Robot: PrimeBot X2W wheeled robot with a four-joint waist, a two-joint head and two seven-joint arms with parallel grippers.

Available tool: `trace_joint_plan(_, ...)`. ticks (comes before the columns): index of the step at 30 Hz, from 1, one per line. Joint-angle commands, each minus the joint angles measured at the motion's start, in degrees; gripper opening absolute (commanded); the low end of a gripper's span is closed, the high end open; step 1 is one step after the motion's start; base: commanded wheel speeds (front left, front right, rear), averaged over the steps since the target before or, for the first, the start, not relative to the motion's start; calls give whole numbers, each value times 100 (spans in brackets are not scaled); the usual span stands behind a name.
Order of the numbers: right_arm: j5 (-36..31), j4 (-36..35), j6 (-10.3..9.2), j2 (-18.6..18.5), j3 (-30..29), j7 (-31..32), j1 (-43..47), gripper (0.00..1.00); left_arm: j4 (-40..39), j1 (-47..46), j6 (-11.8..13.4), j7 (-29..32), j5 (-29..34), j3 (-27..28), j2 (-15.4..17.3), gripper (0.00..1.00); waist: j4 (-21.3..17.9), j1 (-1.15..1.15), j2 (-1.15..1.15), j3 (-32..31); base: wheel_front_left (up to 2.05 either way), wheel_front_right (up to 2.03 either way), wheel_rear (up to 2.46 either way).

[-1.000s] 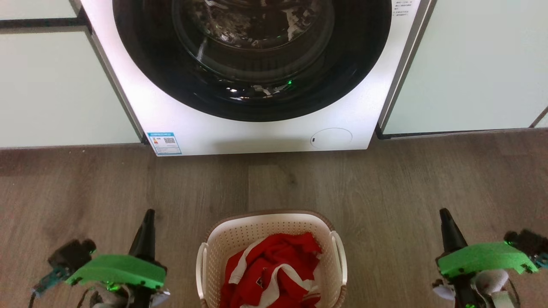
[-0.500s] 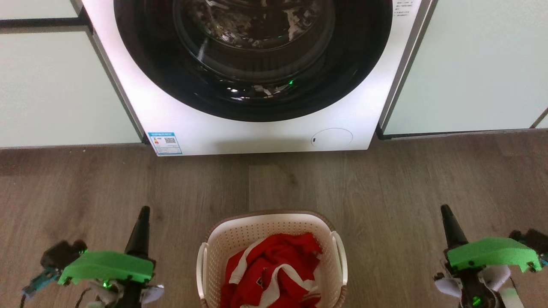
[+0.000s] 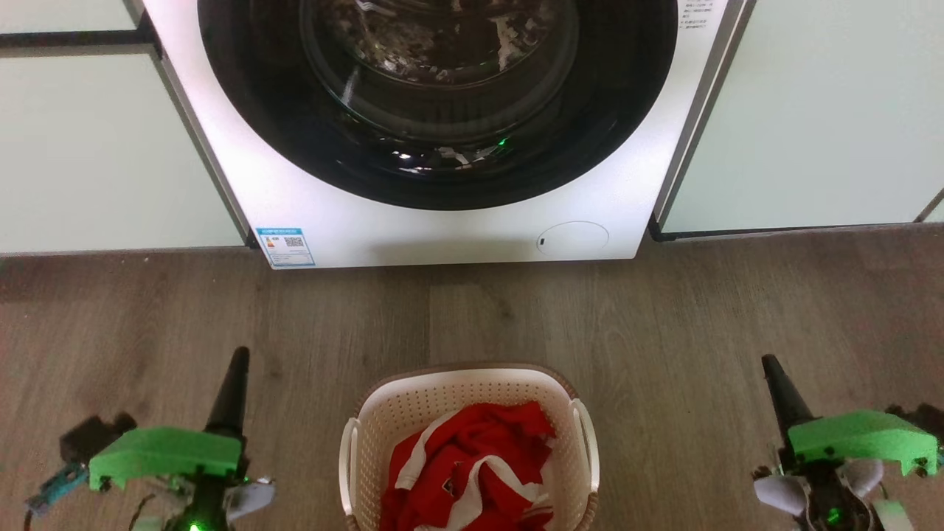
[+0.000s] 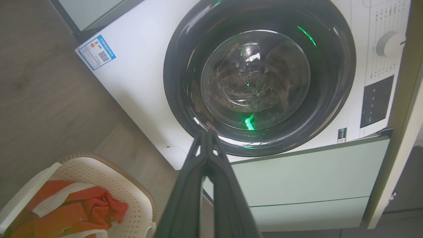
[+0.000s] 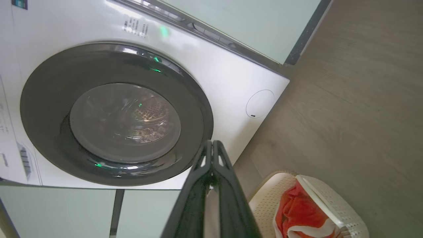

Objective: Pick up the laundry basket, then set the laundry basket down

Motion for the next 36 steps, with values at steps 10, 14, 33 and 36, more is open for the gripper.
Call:
trace_joint_plan(10, 706, -164, 34, -123, -8, 209, -394, 0, -105, -407, -108, 187, -724, 328, 89, 0, 9, 0, 0, -2, 0, 0, 0)
trace_joint_plan(14, 957, -159, 35, -124, -38, 278, -414, 0, -84, -438, -134, 254, -985, 384, 86, 0, 13, 0, 0, -3, 0, 0, 0)
trace_joint_plan(33, 2054, -140, 41, -121, -173, 583, -501, 0, 5, -572, -246, 557, -2122, 639, 70, 0, 30, 0, 0, -8, 0, 0, 0)
trace_joint_plan(36, 2049, -140, 41, -117, -179, 588, -501, 0, 6, -572, -246, 563, -2116, 647, 65, 0, 30, 0, 0, -8, 0, 0, 0)
